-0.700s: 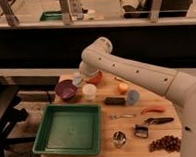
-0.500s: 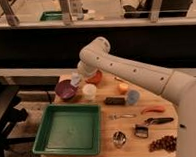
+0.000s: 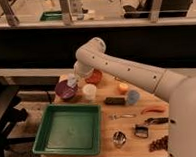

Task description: Place towel in purple bowl

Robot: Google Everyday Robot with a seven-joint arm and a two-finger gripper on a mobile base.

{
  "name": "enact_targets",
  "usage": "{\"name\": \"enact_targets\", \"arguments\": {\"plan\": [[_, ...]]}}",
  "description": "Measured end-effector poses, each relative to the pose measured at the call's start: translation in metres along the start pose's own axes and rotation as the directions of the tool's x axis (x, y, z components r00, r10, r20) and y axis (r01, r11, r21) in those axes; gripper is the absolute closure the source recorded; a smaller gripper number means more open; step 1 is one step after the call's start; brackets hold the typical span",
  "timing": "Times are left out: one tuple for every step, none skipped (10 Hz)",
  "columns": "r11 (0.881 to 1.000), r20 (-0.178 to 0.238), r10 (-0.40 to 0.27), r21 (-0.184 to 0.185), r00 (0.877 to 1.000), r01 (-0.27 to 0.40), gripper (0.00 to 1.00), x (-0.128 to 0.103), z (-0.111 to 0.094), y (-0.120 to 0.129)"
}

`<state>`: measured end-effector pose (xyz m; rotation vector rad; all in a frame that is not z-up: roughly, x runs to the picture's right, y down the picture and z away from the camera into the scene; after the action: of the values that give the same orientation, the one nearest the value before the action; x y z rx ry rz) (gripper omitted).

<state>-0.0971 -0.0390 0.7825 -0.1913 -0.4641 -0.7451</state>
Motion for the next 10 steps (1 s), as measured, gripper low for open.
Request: {"name": "enact_targets", "arguments": {"plan": [[1.000, 0.010, -0.011, 0.000, 1.000, 0.011, 1.00, -0.004, 0.004, -0.003], [1.000, 0.013, -0.016, 0.001, 1.000, 0.016, 1.00, -0.005, 0.006, -0.005], [1.000, 0.016, -0.025, 0.001, 1.000, 0.025, 1.00, -0.007, 0.008, -0.007], [0.999, 0.022, -0.036, 0.003, 0.999, 0.036, 1.00, -0.011, 0.011, -0.011], [0.999, 0.027, -0.047, 0.004, 0.999, 0.047, 1.00, -0.015, 0.014, -0.014], [0.998, 0.031, -0.063, 0.005, 0.998, 0.063, 1.00, -0.020, 0.018, -0.019], [0.997, 0.041, -0.080, 0.003, 0.996, 0.080, 1.00, -0.026, 0.024, -0.025], [0.996, 0.045, -0.092, 0.002, 0.995, 0.092, 1.00, -0.030, 0.028, -0.030], [0.995, 0.050, -0.099, 0.001, 0.994, 0.099, 1.00, -0.030, 0.032, -0.033], [0.995, 0.049, -0.104, 0.000, 0.993, 0.105, 1.00, -0.030, 0.036, -0.037]]}}
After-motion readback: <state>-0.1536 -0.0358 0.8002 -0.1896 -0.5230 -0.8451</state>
